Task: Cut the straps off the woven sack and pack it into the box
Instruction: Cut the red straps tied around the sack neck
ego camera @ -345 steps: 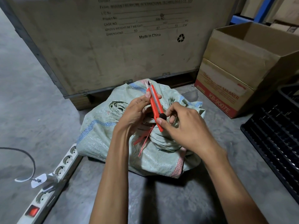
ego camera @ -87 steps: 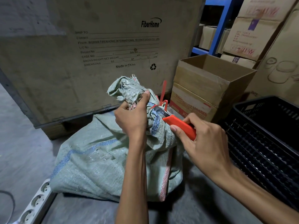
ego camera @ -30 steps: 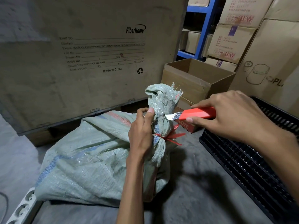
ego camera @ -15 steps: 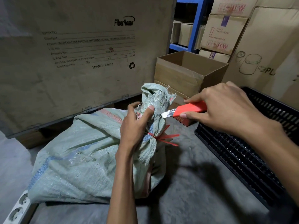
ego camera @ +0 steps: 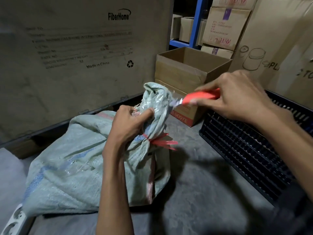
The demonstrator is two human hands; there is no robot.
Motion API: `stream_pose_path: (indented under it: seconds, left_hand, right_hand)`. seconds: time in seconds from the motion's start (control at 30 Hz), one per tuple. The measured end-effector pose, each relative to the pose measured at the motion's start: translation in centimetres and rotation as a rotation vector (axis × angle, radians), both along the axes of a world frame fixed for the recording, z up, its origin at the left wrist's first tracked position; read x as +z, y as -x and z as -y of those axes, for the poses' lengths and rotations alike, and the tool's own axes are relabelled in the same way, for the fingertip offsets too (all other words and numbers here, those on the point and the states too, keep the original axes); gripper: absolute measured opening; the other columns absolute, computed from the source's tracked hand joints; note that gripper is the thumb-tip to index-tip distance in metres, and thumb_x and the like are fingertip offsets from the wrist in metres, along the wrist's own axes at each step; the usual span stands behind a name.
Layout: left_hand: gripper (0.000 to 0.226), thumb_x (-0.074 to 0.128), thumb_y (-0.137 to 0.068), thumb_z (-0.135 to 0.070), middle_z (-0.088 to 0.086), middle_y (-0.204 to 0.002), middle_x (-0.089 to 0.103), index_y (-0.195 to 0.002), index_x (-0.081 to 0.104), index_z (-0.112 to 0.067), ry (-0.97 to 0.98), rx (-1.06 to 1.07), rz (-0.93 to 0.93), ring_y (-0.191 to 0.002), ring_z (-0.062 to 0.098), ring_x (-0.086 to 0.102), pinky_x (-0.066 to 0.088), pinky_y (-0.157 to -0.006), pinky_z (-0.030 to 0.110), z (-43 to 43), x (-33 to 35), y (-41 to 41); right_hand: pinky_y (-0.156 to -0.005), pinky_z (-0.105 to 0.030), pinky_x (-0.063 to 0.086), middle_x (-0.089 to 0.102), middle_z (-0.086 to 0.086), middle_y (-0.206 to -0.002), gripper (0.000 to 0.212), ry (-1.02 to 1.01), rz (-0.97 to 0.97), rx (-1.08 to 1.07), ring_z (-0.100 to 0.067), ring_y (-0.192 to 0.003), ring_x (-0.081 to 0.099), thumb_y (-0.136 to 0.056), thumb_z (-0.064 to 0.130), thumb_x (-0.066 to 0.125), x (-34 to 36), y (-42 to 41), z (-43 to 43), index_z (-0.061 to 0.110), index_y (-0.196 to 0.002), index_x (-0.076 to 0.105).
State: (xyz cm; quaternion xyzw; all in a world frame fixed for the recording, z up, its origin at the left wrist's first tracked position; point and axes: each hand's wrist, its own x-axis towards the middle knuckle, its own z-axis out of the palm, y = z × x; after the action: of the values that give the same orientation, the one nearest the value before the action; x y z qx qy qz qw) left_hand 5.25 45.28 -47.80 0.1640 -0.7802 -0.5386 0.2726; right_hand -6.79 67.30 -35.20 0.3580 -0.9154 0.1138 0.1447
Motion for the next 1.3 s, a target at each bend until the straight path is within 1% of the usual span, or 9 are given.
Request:
stream_pose_path:
  seconds: [0.07, 0.17, 0.23, 0.27, 0.33, 0.4, 0.57, 0.73, 1.3]
  left_hand:
    - [0.046, 0.070, -0.070, -0.044, -0.009, -0.040, 0.035, -0.043, 0.040, -0.020, 0.014, 0.034, 0.039, -0.038, 0.010, 0.029, 0.027, -0.041, 0.018, 1.3, -0.6, -1.4]
    - [0.051, 0.068, -0.073, -0.051, -0.010, -0.043, 0.031, -0.046, 0.035, -0.022, -0.024, 0.137, 0.047, -0.041, 0.010, 0.026, 0.024, -0.045, 0.025, 3.1, -1.1, -3.0]
    - [0.058, 0.067, -0.077, -0.058, -0.010, -0.044, 0.026, -0.048, 0.031, -0.022, -0.035, 0.156, 0.028, -0.041, 0.011, 0.023, 0.023, -0.048, 0.028, 2.9, -0.8, -2.9]
    - [0.063, 0.066, -0.077, -0.064, -0.010, -0.045, 0.024, -0.050, 0.029, -0.021, -0.039, 0.154, 0.017, -0.043, 0.013, 0.023, 0.022, -0.050, 0.029, 2.5, -0.5, -2.5]
    - [0.077, 0.064, -0.073, -0.080, -0.007, -0.048, 0.023, -0.055, 0.029, -0.015, -0.032, 0.156, 0.028, -0.047, 0.017, 0.024, 0.024, -0.055, 0.035, 1.6, 0.2, -1.9]
    - [0.081, 0.061, -0.068, -0.088, -0.008, -0.046, 0.024, -0.053, 0.028, -0.016, 0.000, 0.161, 0.057, -0.046, 0.016, 0.025, 0.024, -0.056, 0.037, 1.1, 0.6, -1.5]
    - [0.077, 0.066, -0.070, -0.082, -0.008, -0.041, 0.027, -0.047, 0.026, -0.020, 0.044, 0.128, 0.092, -0.042, 0.015, 0.026, 0.025, -0.057, 0.038, 0.7, 0.7, -1.6]
    - [0.076, 0.068, -0.070, -0.079, -0.008, -0.040, 0.026, -0.045, 0.027, -0.020, 0.022, 0.106, 0.100, -0.041, 0.014, 0.025, 0.024, -0.057, 0.039, 0.1, 0.7, -1.5]
    - [0.072, 0.072, -0.079, -0.058, -0.008, -0.038, 0.027, -0.037, 0.031, -0.018, 0.068, 0.131, 0.066, -0.039, 0.014, 0.024, 0.024, -0.051, 0.031, 0.4, 1.9, -1.2]
  right_hand:
    - [-0.062, -0.029, 0.055, 0.070, 0.004, -0.080, 0.084, 0.216, 0.032, -0.133, -0.012, -0.065, 0.061, -0.063, 0.091, 0.039, 1.9, 1.6, -2.2, 0.033, -0.116, 0.070]
    - [-0.070, -0.024, 0.058, 0.073, -0.008, -0.105, 0.077, 0.401, 0.101, -0.105, -0.024, -0.089, 0.067, -0.058, 0.096, 0.047, 3.9, 3.0, -6.1, 0.048, -0.116, 0.063]
    - [-0.085, -0.038, 0.056, 0.072, -0.001, -0.110, 0.069, 0.332, 0.092, -0.046, -0.023, -0.098, 0.066, -0.058, 0.096, 0.050, 3.7, 2.6, -5.6, 0.056, -0.113, 0.061]
    - [-0.083, -0.040, 0.054, 0.071, 0.004, -0.106, 0.072, 0.254, 0.098, 0.002, -0.019, -0.095, 0.064, -0.058, 0.097, 0.047, 3.1, 2.0, -4.6, 0.051, -0.111, 0.065]
    - [-0.073, -0.029, 0.051, 0.072, 0.007, -0.099, 0.084, 0.065, 0.146, 0.109, -0.011, -0.087, 0.060, -0.056, 0.098, 0.042, 1.8, 0.1, -2.3, 0.039, -0.108, 0.071]
    - [-0.071, -0.029, 0.055, 0.074, 0.006, -0.098, 0.094, -0.036, 0.182, 0.168, -0.008, -0.082, 0.061, -0.049, 0.101, 0.035, 1.2, -1.5, -0.8, 0.035, -0.104, 0.073]
    - [-0.073, -0.025, 0.042, 0.077, 0.011, -0.084, 0.086, -0.054, -0.006, 0.268, -0.004, -0.066, 0.055, -0.055, 0.098, 0.033, -0.1, -3.0, 0.2, 0.036, -0.097, 0.077]
    - [-0.078, -0.033, 0.046, 0.077, 0.010, -0.081, 0.081, -0.066, -0.126, 0.264, -0.015, -0.074, 0.067, -0.059, 0.096, 0.036, -0.6, -2.9, 0.5, 0.037, -0.095, 0.078]
    - [-0.094, -0.046, 0.047, 0.077, 0.004, -0.084, 0.088, -0.002, -0.155, 0.131, -0.019, -0.083, 0.067, -0.061, 0.094, 0.034, -2.1, -2.1, 1.9, 0.030, -0.105, 0.076]
